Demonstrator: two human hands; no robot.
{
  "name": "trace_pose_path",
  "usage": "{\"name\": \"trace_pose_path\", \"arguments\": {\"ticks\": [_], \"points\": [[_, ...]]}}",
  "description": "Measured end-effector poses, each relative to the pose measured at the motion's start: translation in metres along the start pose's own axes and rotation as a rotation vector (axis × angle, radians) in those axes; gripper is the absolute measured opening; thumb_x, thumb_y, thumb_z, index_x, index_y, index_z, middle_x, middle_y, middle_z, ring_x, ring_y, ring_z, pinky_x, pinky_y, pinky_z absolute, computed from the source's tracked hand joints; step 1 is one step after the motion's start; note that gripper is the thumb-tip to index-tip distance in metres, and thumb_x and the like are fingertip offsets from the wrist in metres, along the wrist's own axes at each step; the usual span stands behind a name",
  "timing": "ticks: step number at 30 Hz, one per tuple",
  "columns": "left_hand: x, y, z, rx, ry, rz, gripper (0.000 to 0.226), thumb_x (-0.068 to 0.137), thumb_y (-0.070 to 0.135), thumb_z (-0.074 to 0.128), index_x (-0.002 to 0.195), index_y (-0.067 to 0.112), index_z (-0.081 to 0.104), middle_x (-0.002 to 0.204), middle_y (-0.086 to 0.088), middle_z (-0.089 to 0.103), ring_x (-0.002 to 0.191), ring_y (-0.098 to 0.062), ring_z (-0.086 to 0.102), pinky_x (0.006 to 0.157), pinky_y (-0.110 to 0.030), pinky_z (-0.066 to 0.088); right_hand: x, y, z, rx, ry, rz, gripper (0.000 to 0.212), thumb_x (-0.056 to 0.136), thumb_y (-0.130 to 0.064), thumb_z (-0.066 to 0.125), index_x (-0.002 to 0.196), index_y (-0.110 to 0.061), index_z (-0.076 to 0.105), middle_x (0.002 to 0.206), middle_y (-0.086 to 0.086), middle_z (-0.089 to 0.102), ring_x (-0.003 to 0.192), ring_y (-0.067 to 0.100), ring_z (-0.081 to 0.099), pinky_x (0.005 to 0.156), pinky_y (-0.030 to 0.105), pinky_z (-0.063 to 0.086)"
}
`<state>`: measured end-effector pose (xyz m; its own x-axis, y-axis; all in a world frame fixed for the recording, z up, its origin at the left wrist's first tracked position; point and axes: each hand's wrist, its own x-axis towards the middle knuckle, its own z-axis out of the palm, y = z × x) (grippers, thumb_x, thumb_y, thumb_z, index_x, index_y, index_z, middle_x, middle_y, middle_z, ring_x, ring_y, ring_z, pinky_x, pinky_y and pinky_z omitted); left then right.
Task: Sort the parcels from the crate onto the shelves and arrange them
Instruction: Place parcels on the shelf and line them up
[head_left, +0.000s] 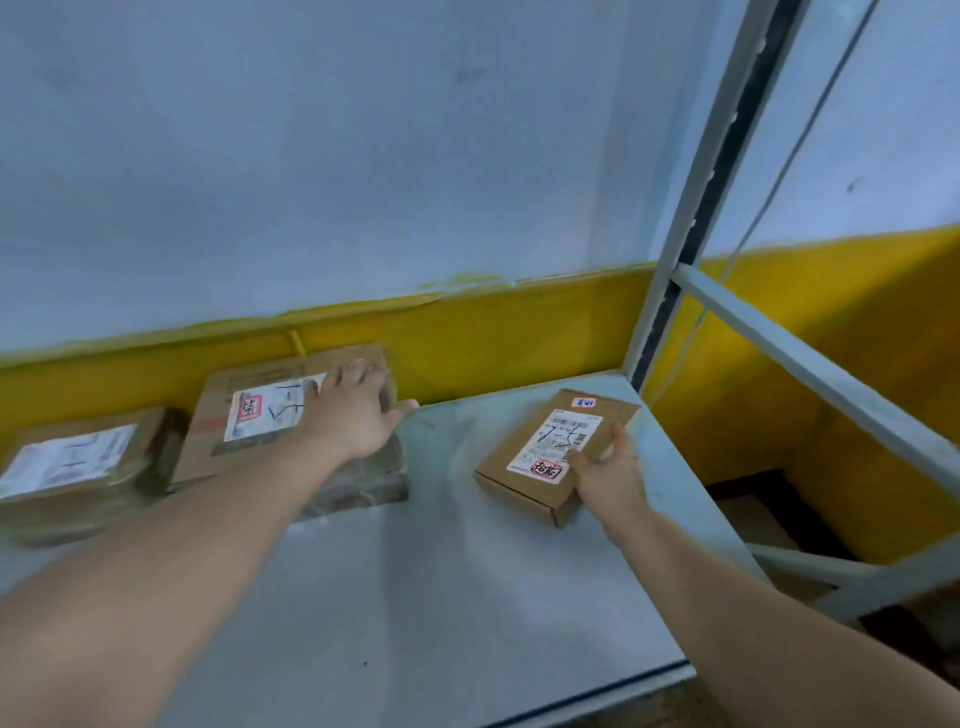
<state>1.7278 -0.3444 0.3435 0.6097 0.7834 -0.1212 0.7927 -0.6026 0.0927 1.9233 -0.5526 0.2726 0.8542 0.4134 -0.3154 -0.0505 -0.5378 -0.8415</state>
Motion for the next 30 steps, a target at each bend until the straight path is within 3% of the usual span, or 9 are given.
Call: {"name": "trace_pose_path", "arguments": {"ticks": [2, 4, 7, 10, 13, 16, 20, 27, 30], "points": [[0.011, -0.001, 0.002, 0.003, -0.042, -0.042, 0.076, 0.091, 0.070, 0.031, 0.154, 0.030, 0.017, 0.163, -0.002, 0.007, 0.148, -0.033, 0.006, 0.116, -0.060, 0.007, 0.011, 0.003, 0.004, -0.040, -0.048, 0.010, 0.080, 0.094, -0.027, 0.066, 0.157, -0.020, 0.018, 0.149, 0.018, 0.038, 0.137, 0.034, 0.039, 0.110, 0.040, 0.035], [0.019, -0.001, 0.006, 0.009, -0.077, -0.064, 0.075, 0.089, 0.073, 0.031, 0.153, 0.039, 0.011, 0.164, 0.002, -0.003, 0.149, -0.032, -0.004, 0.115, -0.063, 0.001, 0.019, 0.005, 0.004, -0.250, -0.099, -0.012, 0.077, 0.093, -0.038, 0.064, 0.156, -0.022, 0.022, 0.147, 0.018, 0.036, 0.136, 0.035, 0.037, 0.111, 0.039, 0.034], [0.022, -0.003, 0.013, 0.001, -0.097, -0.074, 0.072, 0.090, 0.068, 0.037, 0.152, 0.044, 0.008, 0.163, 0.005, -0.012, 0.149, -0.031, -0.012, 0.114, -0.064, -0.003, 0.024, 0.011, -0.008, -0.708, -0.145, -0.166, 0.081, 0.089, -0.064, 0.054, 0.155, -0.033, 0.018, 0.163, 0.011, 0.008, 0.149, 0.034, 0.012, 0.117, 0.047, 0.021], [0.024, -0.005, 0.016, -0.004, -0.096, -0.069, 0.071, 0.092, 0.060, 0.041, 0.152, 0.045, 0.007, 0.162, 0.006, -0.014, 0.148, -0.030, -0.014, 0.115, -0.062, -0.004, 0.034, 0.018, -0.018, -1.016, -0.353, -0.511, 0.088, 0.086, -0.082, 0.029, 0.158, -0.037, 0.006, 0.166, 0.003, -0.012, 0.152, 0.026, -0.016, 0.121, 0.044, -0.003], [0.025, -0.005, 0.017, -0.015, -0.093, -0.076, 0.071, 0.092, 0.057, 0.043, 0.152, 0.045, 0.007, 0.162, 0.007, -0.014, 0.148, -0.028, -0.015, 0.115, -0.061, -0.005, 0.042, 0.022, -0.012, -1.201, -0.480, -0.627, 0.113, 0.061, -0.096, -0.010, 0.157, -0.037, -0.002, 0.166, 0.003, -0.016, 0.151, 0.023, -0.022, 0.118, 0.041, -0.017], [0.026, -0.005, 0.019, -0.018, -0.085, -0.073, 0.071, 0.091, 0.055, 0.044, 0.152, 0.045, 0.007, 0.162, 0.008, -0.014, 0.148, -0.027, -0.015, 0.115, -0.061, -0.006, 0.044, 0.022, 0.014, -1.141, -0.339, -0.555, 0.099, 0.070, -0.081, -0.007, 0.158, -0.035, 0.000, 0.167, 0.005, -0.008, 0.152, 0.025, -0.015, 0.120, 0.044, -0.015], [0.027, -0.004, 0.017, -0.011, -0.105, -0.071, 0.072, 0.092, 0.054, 0.043, 0.152, 0.044, 0.005, 0.162, 0.007, -0.014, 0.148, -0.028, -0.016, 0.115, -0.061, -0.006, 0.047, 0.010, 0.042, -1.152, -0.256, -0.494, 0.081, 0.094, -0.070, 0.017, 0.159, -0.025, 0.001, 0.167, 0.009, -0.006, 0.152, 0.029, -0.014, 0.120, 0.049, -0.010], [0.030, 0.017, 0.010, -0.092, -0.124, -0.094, 0.069, 0.094, 0.049, 0.040, 0.153, 0.041, 0.006, 0.162, 0.007, -0.014, 0.147, -0.030, -0.019, 0.114, -0.063, -0.009, 0.061, -0.003, 0.051, -1.105, -0.180, -0.414, 0.081, 0.094, -0.071, 0.018, 0.159, -0.024, 0.004, 0.166, 0.012, -0.001, 0.152, 0.035, -0.005, 0.121, 0.051, 0.002], [0.030, 0.026, 0.010, -0.129, -0.113, -0.048, 0.068, 0.094, 0.048, 0.040, 0.153, 0.039, 0.008, 0.162, 0.008, -0.012, 0.148, -0.028, -0.018, 0.115, -0.062, -0.009, 0.070, -0.004, 0.046, -1.151, -0.279, -0.539, 0.086, 0.090, -0.077, 0.024, 0.158, -0.029, 0.003, 0.167, 0.007, -0.008, 0.152, 0.030, -0.012, 0.121, 0.048, -0.001]]}}
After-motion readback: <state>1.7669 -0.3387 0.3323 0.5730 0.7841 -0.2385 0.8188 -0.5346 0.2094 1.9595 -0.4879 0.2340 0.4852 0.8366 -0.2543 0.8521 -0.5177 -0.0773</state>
